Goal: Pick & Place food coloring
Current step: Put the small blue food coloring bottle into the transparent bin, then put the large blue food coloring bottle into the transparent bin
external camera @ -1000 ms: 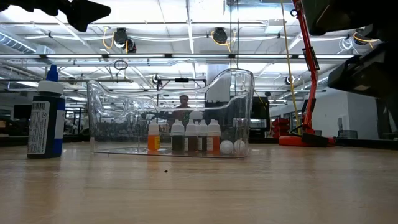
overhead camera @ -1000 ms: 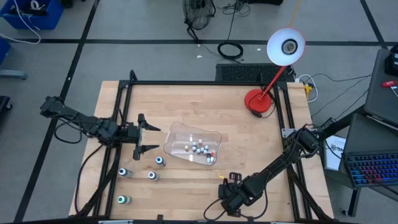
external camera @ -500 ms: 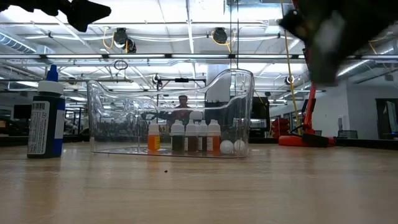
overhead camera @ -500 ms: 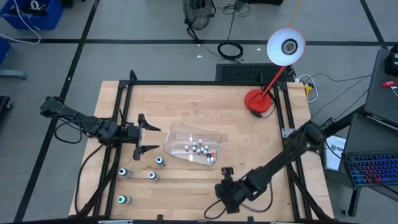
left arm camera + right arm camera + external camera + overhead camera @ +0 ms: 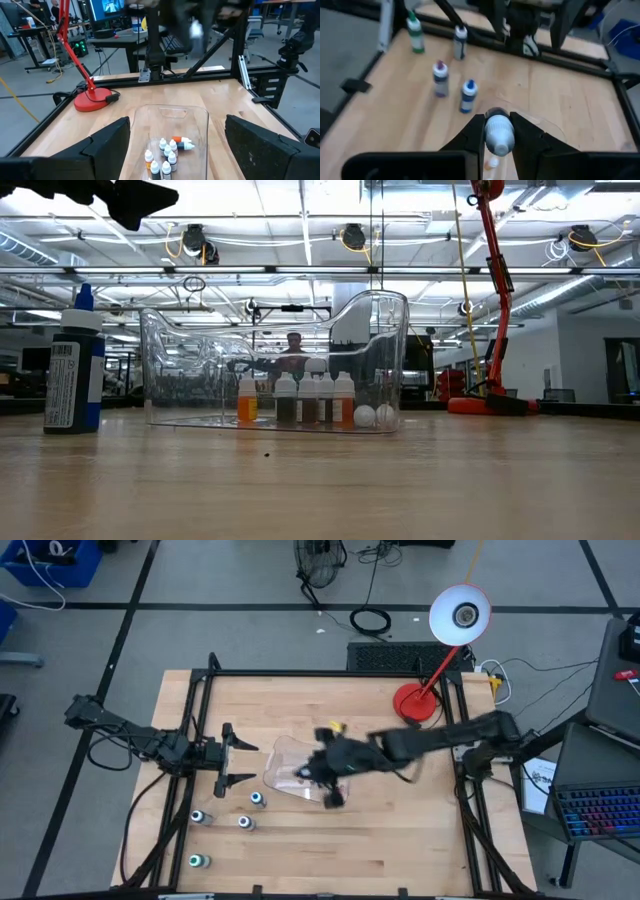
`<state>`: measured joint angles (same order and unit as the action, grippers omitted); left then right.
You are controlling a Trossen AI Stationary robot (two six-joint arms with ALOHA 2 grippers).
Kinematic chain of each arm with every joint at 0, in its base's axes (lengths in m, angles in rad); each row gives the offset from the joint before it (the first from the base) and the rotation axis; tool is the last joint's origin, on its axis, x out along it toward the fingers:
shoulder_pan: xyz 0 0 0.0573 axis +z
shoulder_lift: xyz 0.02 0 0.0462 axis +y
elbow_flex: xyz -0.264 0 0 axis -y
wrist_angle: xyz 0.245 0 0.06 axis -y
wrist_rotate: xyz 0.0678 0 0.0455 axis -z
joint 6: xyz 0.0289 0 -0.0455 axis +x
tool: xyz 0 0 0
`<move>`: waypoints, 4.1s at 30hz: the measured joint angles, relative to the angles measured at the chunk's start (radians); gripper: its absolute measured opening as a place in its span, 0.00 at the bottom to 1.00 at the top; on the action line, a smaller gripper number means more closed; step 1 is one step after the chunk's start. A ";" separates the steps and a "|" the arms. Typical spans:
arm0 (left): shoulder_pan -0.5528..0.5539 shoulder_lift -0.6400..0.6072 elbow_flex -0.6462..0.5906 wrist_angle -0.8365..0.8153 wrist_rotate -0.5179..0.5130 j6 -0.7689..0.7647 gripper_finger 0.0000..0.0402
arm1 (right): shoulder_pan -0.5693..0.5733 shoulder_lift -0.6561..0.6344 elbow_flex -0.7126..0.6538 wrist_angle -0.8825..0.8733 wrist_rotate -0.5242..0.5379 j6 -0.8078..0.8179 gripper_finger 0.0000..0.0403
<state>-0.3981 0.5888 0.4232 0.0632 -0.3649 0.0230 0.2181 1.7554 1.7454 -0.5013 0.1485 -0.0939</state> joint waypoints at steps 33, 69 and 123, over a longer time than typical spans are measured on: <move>0.000 0.000 0.000 0.000 0.000 -0.001 0.81 | -0.230 0.546 0.326 -0.477 -0.179 -0.025 0.13; 0.000 0.000 0.000 0.001 -0.001 0.000 0.81 | -0.250 0.518 0.250 -0.355 -0.191 0.012 0.39; 0.000 0.000 0.001 0.017 -0.002 0.093 0.81 | -0.062 -1.534 -1.660 0.835 0.325 -0.025 0.32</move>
<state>-0.3977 0.5887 0.4240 0.0803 -0.3664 0.1163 0.1566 0.2214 0.0854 0.3336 0.4733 -0.1188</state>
